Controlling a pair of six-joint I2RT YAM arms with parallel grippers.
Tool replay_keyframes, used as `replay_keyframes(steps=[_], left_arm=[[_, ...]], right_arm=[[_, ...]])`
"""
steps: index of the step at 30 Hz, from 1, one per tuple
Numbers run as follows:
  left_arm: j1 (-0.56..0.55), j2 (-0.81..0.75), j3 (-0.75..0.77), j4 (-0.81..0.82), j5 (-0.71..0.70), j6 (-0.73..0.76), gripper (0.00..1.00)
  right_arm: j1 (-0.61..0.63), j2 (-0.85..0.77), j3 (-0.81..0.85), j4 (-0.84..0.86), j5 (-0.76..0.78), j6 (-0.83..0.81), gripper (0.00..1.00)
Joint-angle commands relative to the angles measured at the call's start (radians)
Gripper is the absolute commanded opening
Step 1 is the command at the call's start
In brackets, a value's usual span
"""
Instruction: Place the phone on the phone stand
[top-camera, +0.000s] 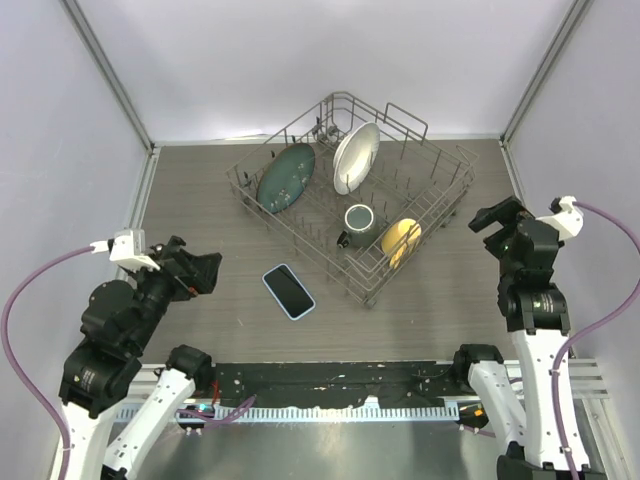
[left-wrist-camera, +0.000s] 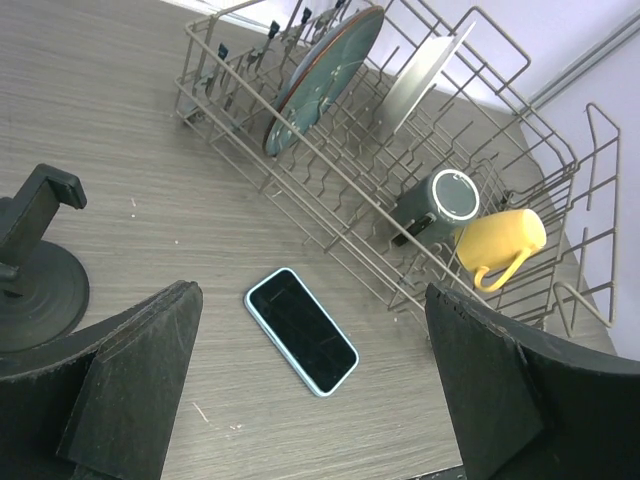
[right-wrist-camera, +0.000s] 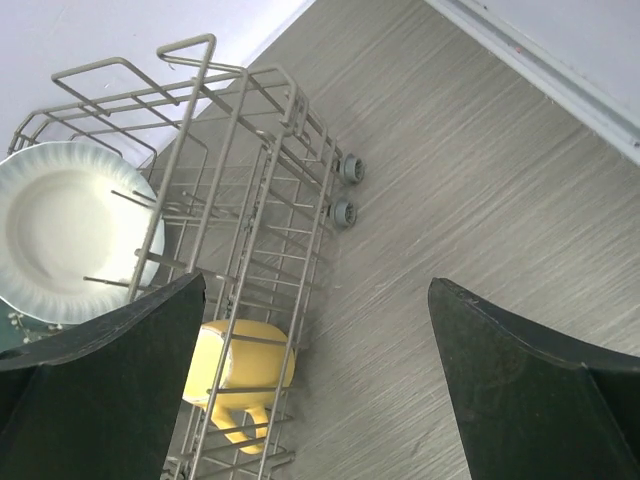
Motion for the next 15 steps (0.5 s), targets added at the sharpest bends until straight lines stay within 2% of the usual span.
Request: replay_keyframes(steps=[1,4,5,8,9,11,12,13,15], left_arm=[[0.004,-0.014,-0.001,0.024,0.011,0.017,0.99],[0.004,0.006,-0.008,0.017,0.014,0.000,0.99],[0.006,0.010,-0.011,0.017,0.019,-0.010,0.99],[0.004,0.012,-0.031,0.031,0.043,-0.033,0.98],[0.006,0.009,-0.041,0.043,0.054,-0.049,0.98],[0.006,0.000,-0.047,0.051,0.058,-0.062,0.97],[0.004,-0.004,-0.048,0.056,0.058,-0.067,0.97],[0.006,-0.010,-0.047,0.053,0.060,-0.073,0.97],[0.004,-0.040,-0.044,0.053,0.058,-0.078,0.96]], right_arm=[[-0.002,0.082,0.145,-0.018,-0.072,-0.106,0.99],[0.015,0.147,0.258,-0.006,-0.136,-0.160,0.99],[0.033,0.148,0.274,0.021,-0.207,-0.171,0.99],[0.168,0.197,0.379,0.063,-0.224,-0.191,0.99],[0.290,0.278,0.477,0.048,-0.207,-0.199,0.99],[0.431,0.363,0.569,-0.001,-0.143,-0.234,0.99],[0.519,0.400,0.641,-0.014,-0.064,-0.248,0.99],[0.671,0.478,0.671,-0.032,-0.021,-0.263,0.99],[0.838,0.547,0.737,-0.044,0.071,-0.312,0.99]])
